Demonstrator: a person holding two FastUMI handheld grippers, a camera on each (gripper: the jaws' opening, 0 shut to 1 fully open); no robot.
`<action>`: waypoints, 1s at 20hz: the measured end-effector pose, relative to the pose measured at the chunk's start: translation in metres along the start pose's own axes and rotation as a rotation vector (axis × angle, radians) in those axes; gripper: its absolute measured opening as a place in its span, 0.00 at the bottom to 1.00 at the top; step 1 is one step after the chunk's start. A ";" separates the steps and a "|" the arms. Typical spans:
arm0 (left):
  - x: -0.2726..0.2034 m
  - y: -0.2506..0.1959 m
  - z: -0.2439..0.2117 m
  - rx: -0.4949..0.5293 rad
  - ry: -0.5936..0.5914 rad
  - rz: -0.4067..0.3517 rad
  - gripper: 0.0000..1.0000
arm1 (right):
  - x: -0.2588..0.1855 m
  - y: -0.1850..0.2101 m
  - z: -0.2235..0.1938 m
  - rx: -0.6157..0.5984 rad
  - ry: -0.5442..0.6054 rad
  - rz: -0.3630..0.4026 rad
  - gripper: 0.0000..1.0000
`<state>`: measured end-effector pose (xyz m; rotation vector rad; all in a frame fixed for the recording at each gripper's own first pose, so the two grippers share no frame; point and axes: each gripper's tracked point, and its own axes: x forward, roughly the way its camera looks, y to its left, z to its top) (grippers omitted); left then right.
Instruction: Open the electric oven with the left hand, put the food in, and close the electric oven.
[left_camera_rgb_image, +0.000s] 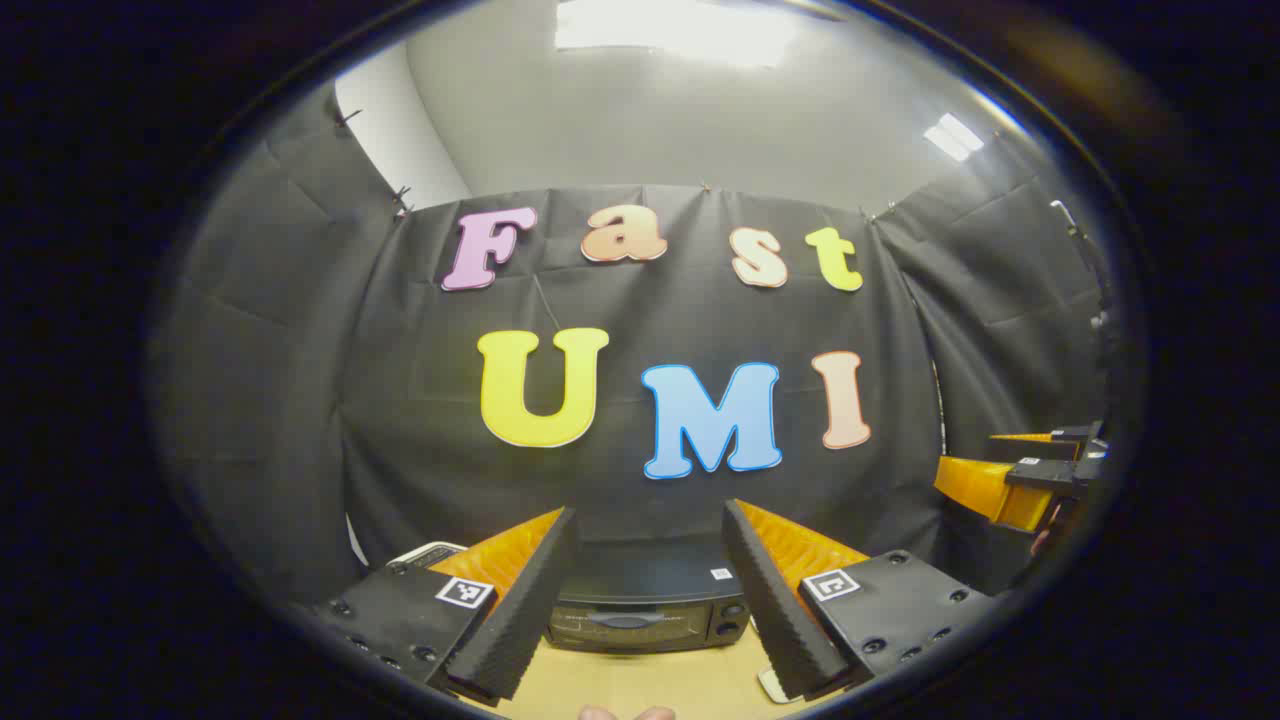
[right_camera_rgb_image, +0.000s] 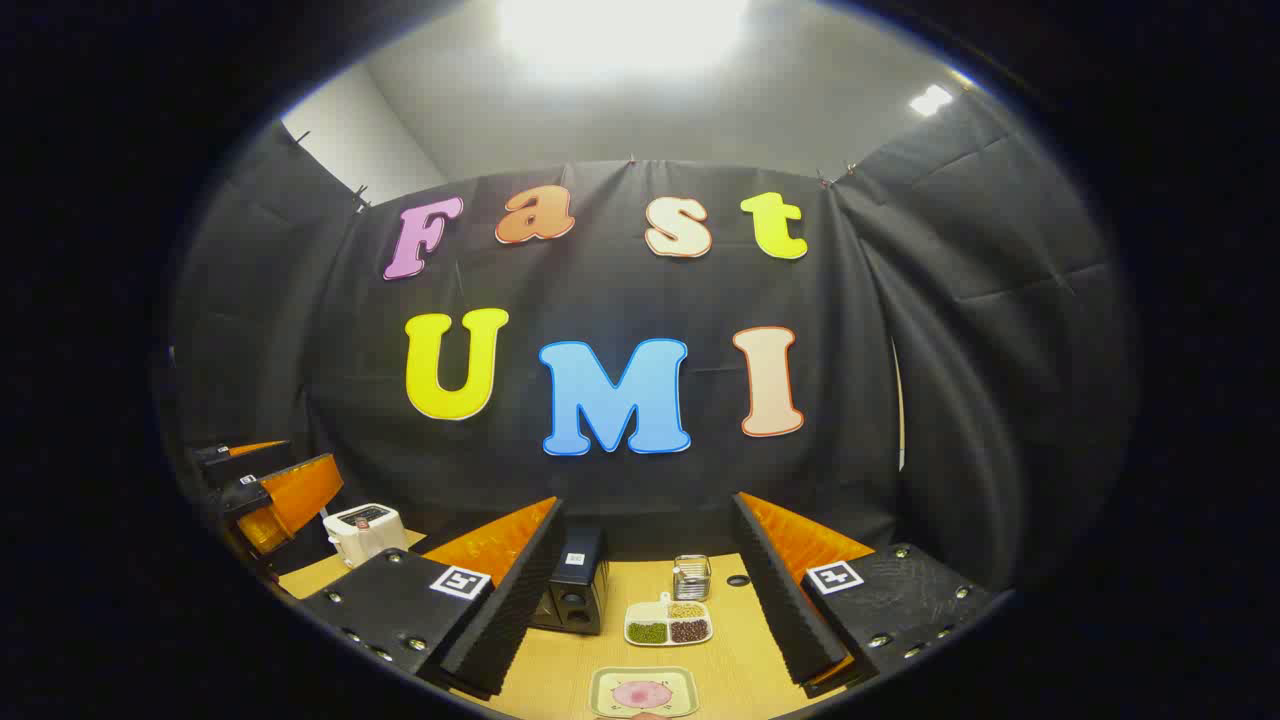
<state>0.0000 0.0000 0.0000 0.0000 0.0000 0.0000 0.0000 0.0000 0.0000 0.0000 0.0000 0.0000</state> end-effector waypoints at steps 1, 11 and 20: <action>0.002 -0.003 0.001 -0.002 0.003 0.009 0.96 | 0.002 -0.001 -0.001 0.000 0.001 0.009 0.99; 0.005 -0.026 0.001 0.024 -0.007 0.031 0.96 | 0.028 -0.018 -0.014 0.040 0.028 0.052 0.99; 0.052 -0.004 -0.034 0.003 0.059 -0.027 0.94 | 0.042 -0.001 -0.019 0.046 0.034 0.001 0.99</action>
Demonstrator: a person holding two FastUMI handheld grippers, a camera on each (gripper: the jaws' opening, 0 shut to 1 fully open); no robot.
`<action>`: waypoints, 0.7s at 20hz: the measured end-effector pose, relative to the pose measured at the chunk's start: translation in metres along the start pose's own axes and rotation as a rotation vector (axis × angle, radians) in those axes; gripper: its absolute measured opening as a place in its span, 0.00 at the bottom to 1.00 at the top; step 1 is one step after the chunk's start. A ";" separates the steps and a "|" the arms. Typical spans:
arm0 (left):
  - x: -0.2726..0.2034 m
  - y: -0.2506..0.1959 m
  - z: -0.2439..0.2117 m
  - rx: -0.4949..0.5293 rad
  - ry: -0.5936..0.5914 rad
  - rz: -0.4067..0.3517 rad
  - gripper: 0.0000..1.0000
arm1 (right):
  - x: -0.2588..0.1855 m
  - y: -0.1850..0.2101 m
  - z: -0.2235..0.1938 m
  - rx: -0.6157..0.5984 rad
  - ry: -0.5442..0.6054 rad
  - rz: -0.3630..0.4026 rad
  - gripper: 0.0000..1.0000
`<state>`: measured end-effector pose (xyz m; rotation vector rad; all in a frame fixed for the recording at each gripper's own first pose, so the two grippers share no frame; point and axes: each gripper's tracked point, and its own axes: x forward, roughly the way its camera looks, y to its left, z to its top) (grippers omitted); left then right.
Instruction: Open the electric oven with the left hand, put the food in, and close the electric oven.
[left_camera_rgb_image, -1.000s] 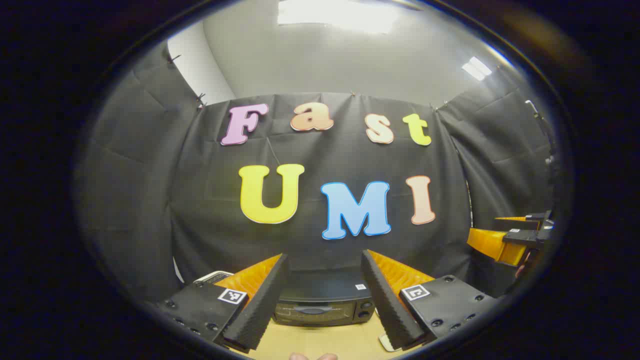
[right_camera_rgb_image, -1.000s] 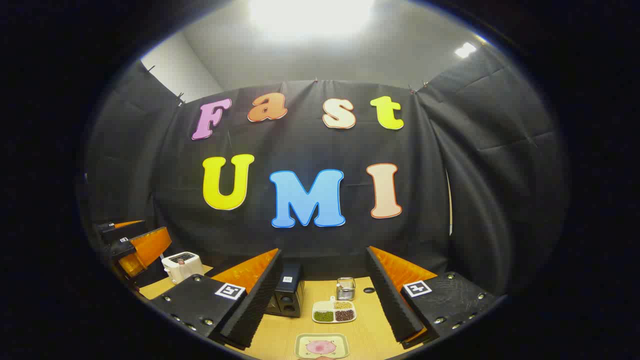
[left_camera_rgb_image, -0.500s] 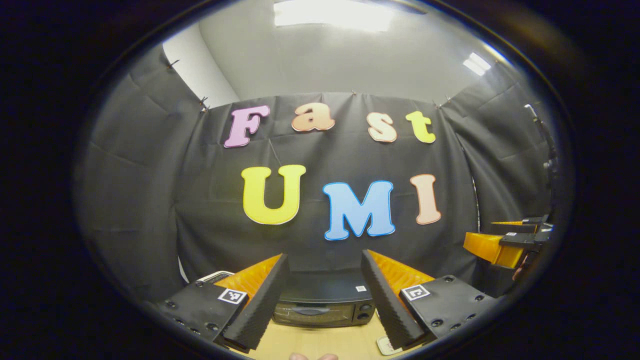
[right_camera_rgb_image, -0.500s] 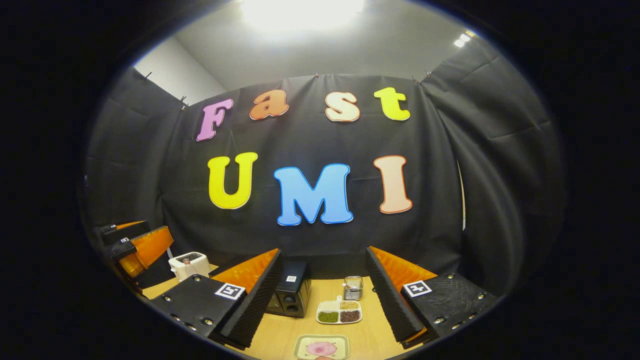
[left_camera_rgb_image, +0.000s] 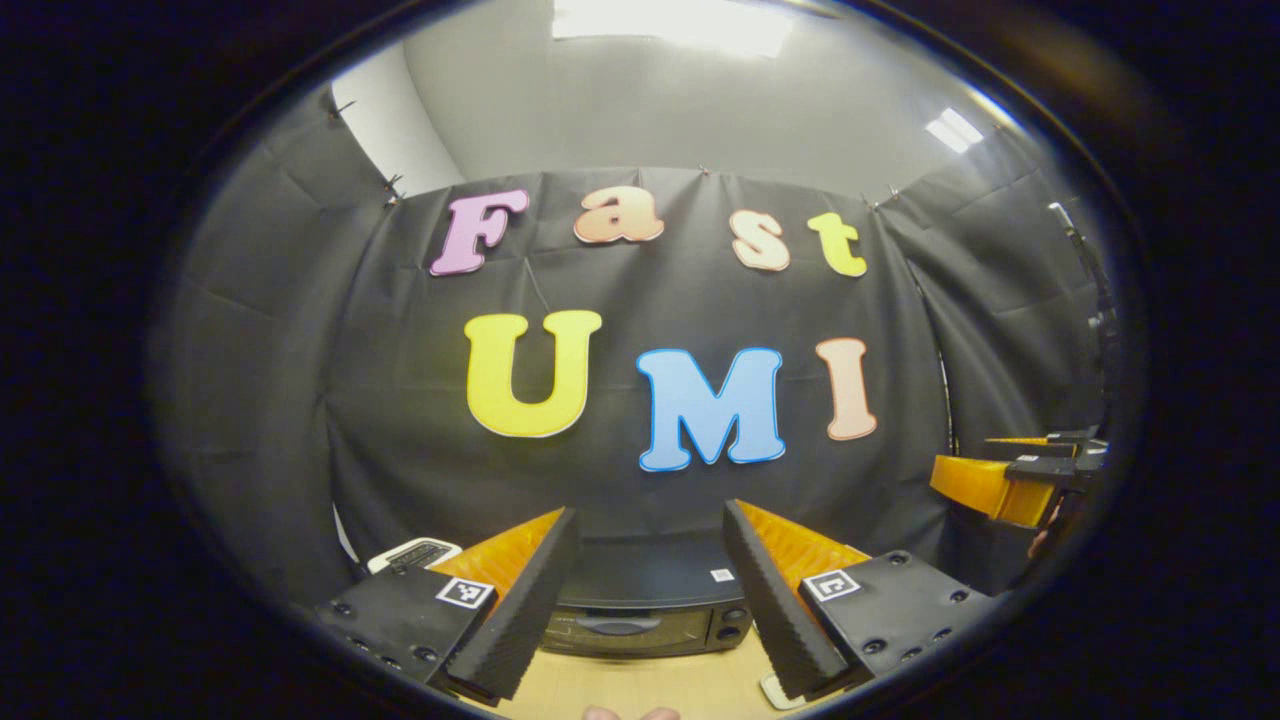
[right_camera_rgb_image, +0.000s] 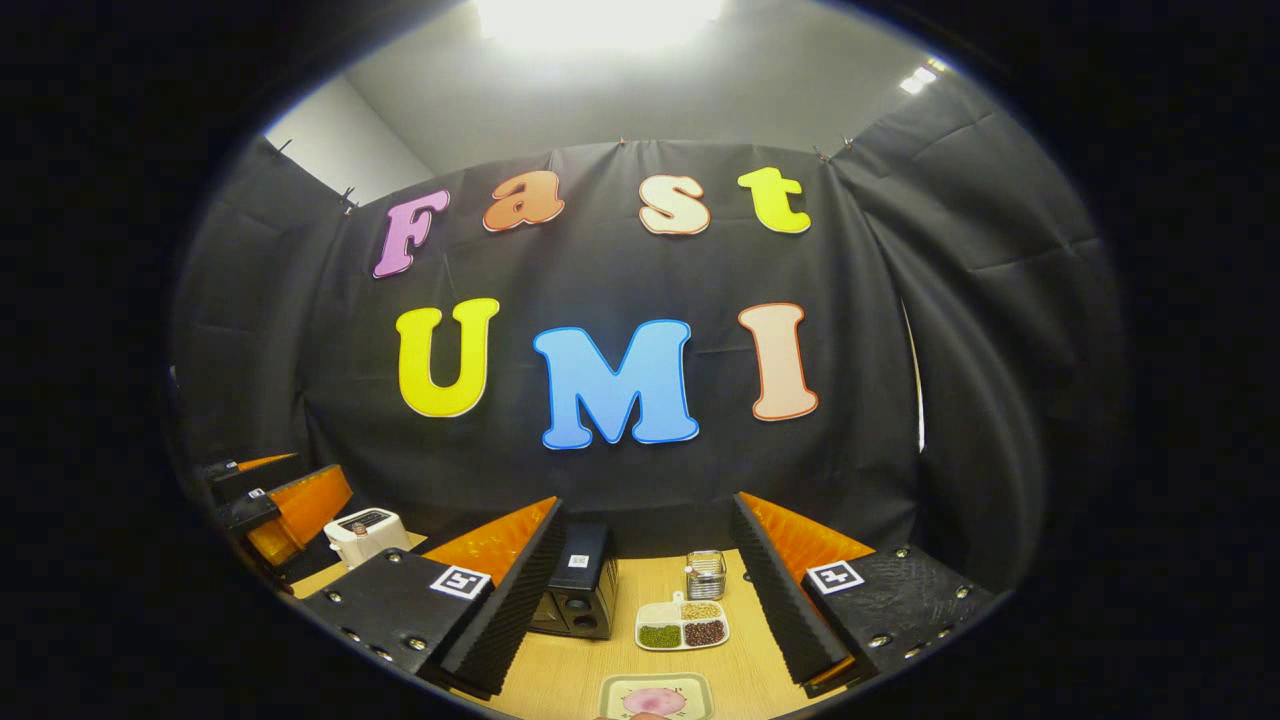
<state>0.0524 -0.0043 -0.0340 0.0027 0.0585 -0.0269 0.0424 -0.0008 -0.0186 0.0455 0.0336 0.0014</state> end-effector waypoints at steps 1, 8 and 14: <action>0.007 0.002 -0.011 0.000 0.027 -0.004 0.97 | 0.001 0.000 -0.003 -0.003 0.004 -0.006 0.99; 0.061 0.011 -0.096 -0.001 0.223 -0.024 0.92 | 0.014 -0.002 -0.020 -0.020 0.048 -0.029 0.99; 0.111 0.017 -0.170 0.010 0.346 -0.020 0.96 | 0.024 -0.012 -0.041 -0.031 0.106 -0.058 0.99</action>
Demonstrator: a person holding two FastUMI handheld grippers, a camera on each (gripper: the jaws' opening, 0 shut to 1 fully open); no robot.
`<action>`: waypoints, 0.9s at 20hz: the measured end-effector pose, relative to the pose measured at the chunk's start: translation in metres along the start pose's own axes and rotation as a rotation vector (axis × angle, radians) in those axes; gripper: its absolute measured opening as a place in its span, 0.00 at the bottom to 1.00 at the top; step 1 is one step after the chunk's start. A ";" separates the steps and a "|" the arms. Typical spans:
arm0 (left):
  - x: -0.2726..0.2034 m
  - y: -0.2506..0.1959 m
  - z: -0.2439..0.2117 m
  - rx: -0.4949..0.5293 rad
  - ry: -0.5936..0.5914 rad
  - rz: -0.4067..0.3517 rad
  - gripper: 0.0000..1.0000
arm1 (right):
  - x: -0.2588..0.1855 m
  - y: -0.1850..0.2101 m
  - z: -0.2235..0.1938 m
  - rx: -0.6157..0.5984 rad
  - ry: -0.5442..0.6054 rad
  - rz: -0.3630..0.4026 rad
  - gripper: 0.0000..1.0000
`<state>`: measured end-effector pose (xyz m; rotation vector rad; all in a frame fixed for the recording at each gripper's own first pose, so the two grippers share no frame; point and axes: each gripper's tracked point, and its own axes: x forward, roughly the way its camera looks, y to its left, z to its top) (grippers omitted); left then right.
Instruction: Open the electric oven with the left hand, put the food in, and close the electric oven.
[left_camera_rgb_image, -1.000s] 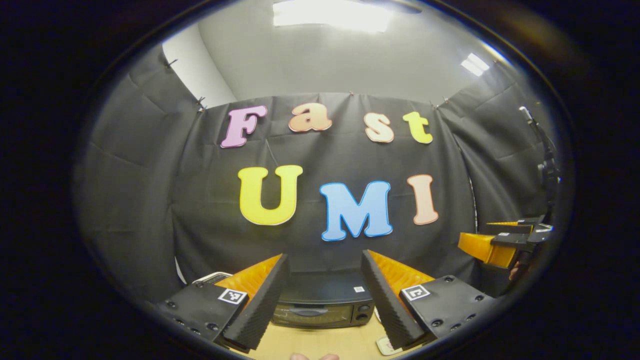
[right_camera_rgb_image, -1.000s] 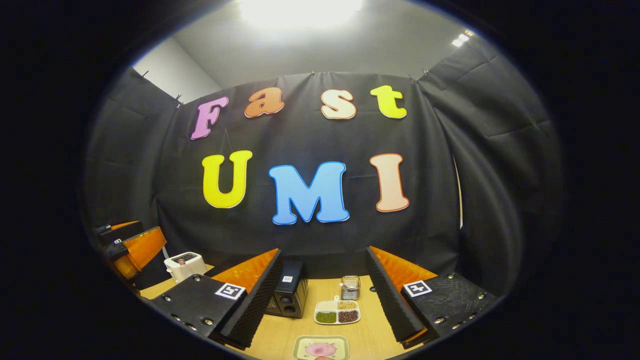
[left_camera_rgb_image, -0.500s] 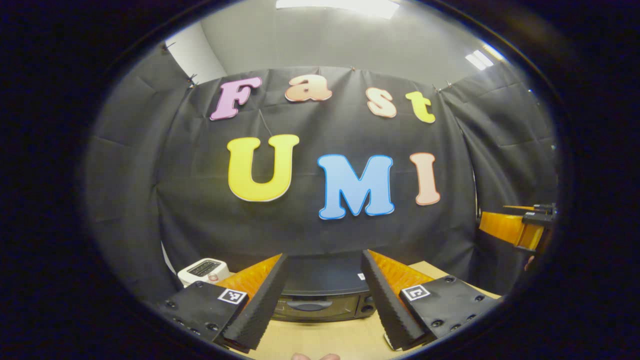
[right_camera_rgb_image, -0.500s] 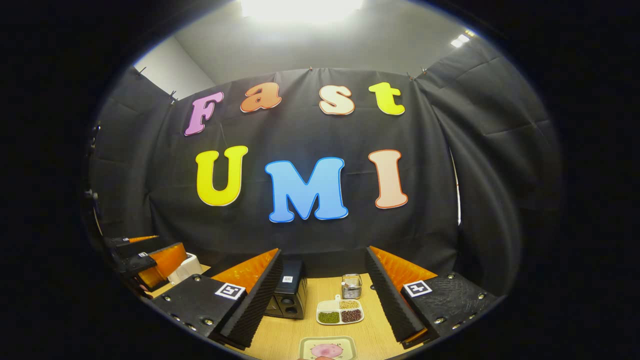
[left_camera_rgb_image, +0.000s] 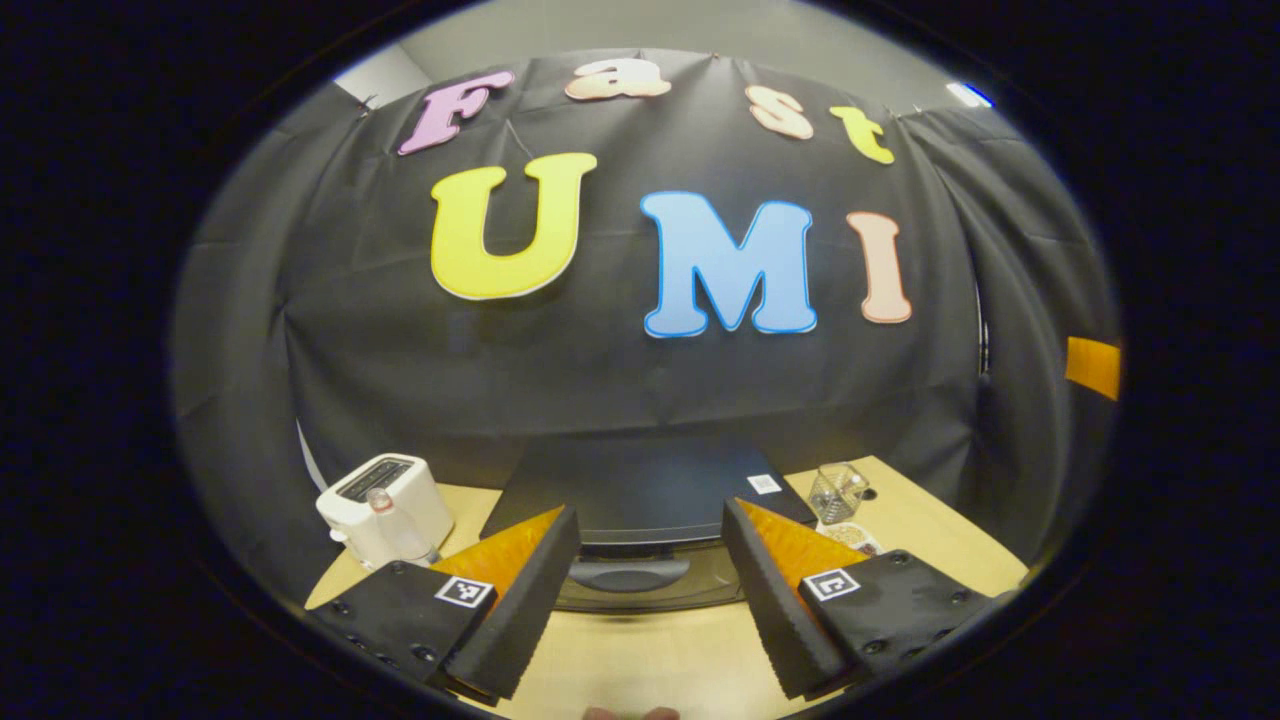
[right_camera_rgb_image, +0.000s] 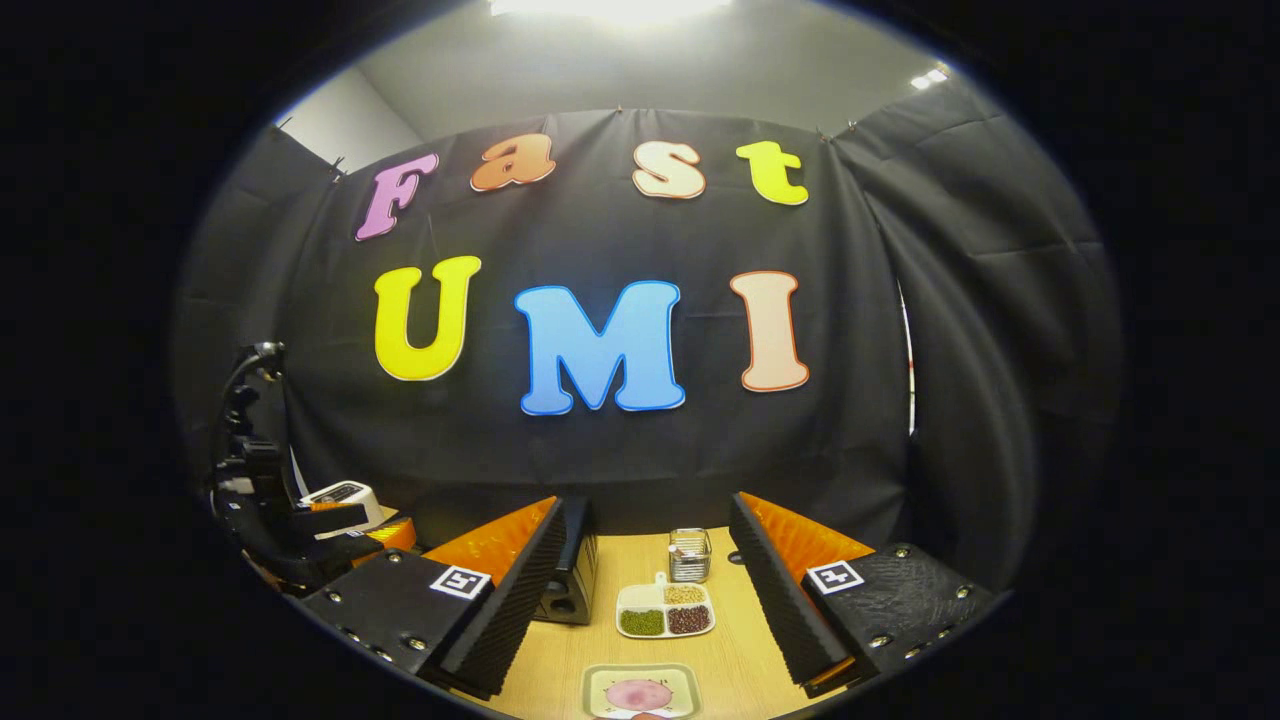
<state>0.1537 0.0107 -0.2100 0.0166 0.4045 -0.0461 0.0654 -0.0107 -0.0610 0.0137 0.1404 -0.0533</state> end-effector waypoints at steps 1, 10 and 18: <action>0.011 0.001 -0.011 0.002 0.023 -0.003 0.94 | 0.002 -0.001 -0.003 0.002 0.009 -0.004 0.99; 0.083 0.013 -0.072 0.012 0.153 0.006 1.00 | 0.009 -0.020 -0.013 -0.011 0.043 -0.064 1.00; 0.098 0.020 -0.091 -0.002 0.186 0.033 0.98 | 0.010 -0.025 -0.018 -0.010 0.057 -0.080 1.00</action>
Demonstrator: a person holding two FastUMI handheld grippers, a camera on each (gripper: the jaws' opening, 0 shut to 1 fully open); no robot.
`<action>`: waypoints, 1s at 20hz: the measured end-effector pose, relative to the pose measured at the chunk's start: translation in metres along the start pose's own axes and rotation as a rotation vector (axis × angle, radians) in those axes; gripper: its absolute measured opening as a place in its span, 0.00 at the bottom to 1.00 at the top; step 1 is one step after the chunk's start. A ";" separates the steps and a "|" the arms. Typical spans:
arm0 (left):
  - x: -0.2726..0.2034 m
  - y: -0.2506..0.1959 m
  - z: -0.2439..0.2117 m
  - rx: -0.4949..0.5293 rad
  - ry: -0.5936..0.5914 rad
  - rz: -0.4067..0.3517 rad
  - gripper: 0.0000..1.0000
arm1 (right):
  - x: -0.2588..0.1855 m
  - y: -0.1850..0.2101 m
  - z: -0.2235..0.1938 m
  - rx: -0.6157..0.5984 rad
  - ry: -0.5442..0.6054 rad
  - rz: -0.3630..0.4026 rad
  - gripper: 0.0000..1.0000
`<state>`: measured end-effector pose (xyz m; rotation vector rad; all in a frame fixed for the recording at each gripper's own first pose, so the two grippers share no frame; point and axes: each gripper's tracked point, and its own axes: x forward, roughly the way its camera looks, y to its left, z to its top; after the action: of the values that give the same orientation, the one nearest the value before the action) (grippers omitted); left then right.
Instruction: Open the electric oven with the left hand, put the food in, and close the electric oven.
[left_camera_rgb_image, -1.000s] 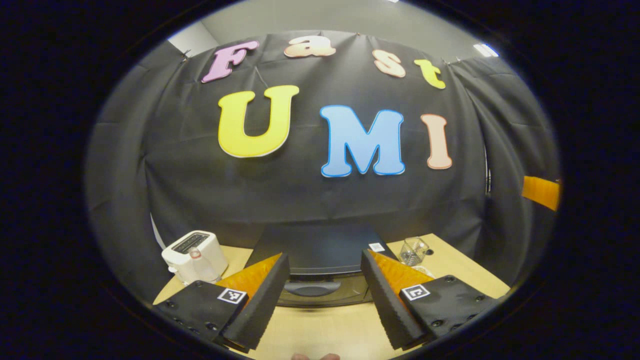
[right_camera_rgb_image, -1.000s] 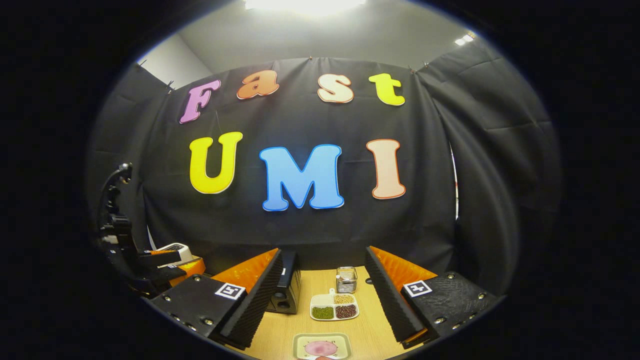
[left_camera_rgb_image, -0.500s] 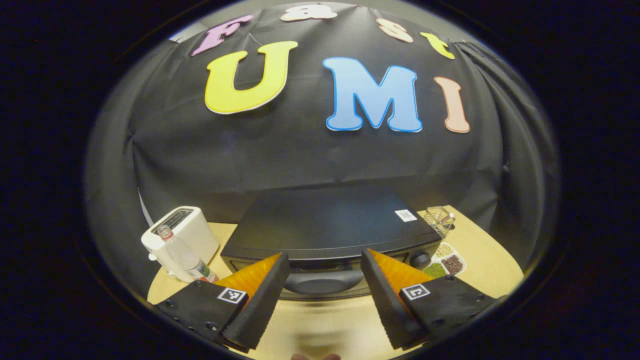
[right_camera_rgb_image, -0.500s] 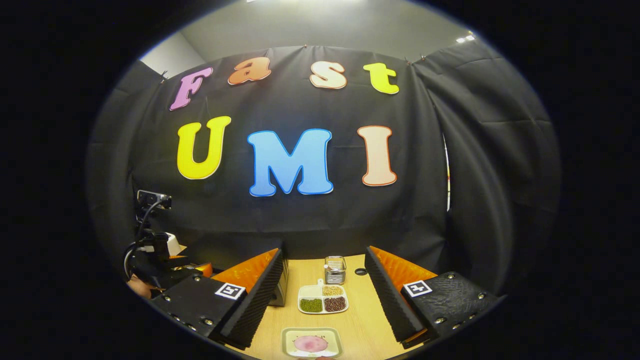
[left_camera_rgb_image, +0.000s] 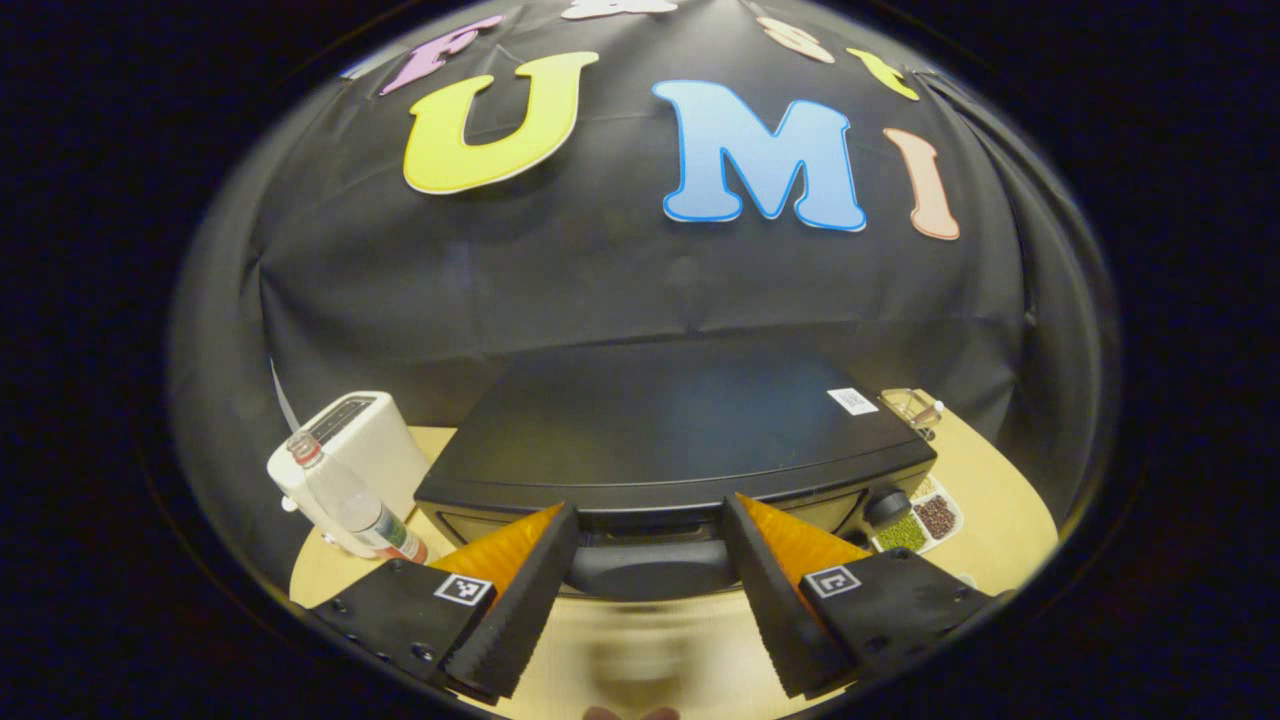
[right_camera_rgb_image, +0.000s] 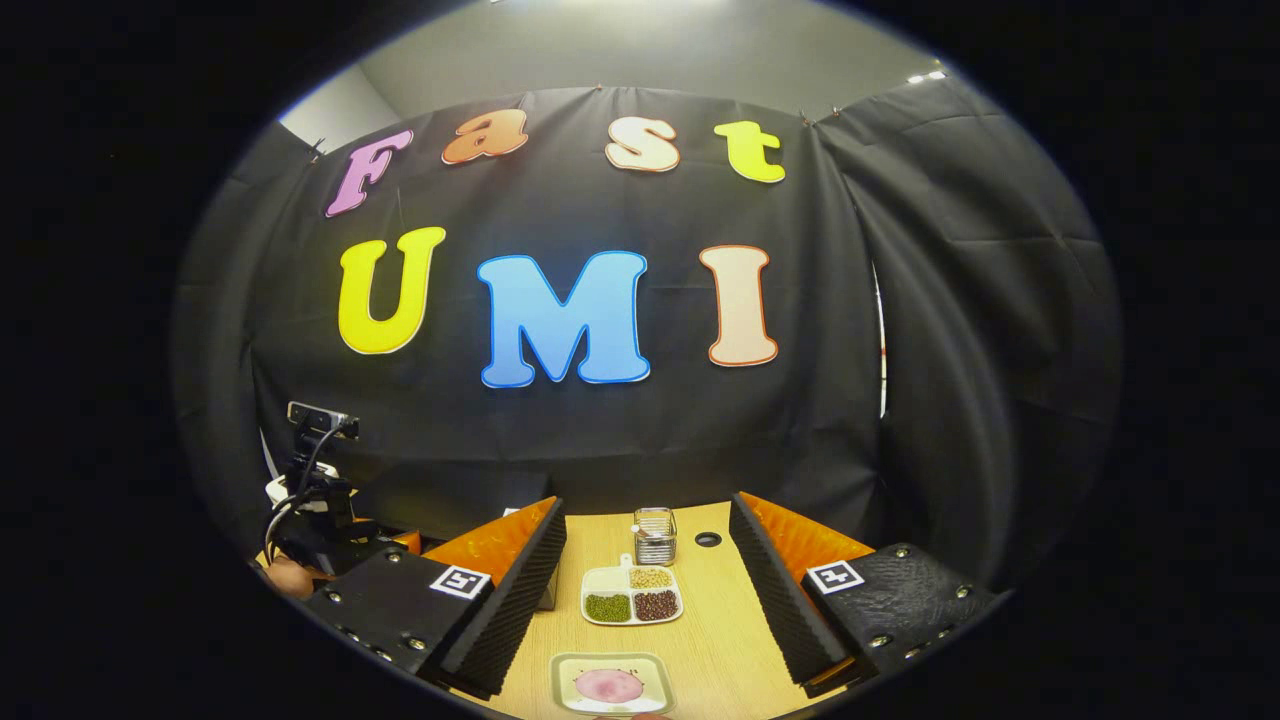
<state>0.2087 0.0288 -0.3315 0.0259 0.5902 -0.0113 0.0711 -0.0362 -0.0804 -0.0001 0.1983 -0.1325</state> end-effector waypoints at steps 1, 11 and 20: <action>-0.001 0.000 -0.001 -0.004 0.006 -0.001 0.98 | 0.000 0.002 -0.001 0.005 0.003 0.003 1.00; -0.036 -0.003 -0.034 0.002 0.022 -0.009 0.98 | -0.005 0.013 -0.003 0.015 0.008 0.041 0.99; -0.057 -0.008 -0.069 -0.009 0.079 -0.022 0.92 | -0.015 0.013 -0.004 0.004 0.012 0.046 0.99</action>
<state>0.1224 0.0231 -0.3573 0.0111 0.6691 -0.0294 0.0579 -0.0211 -0.0812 0.0092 0.2097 -0.0868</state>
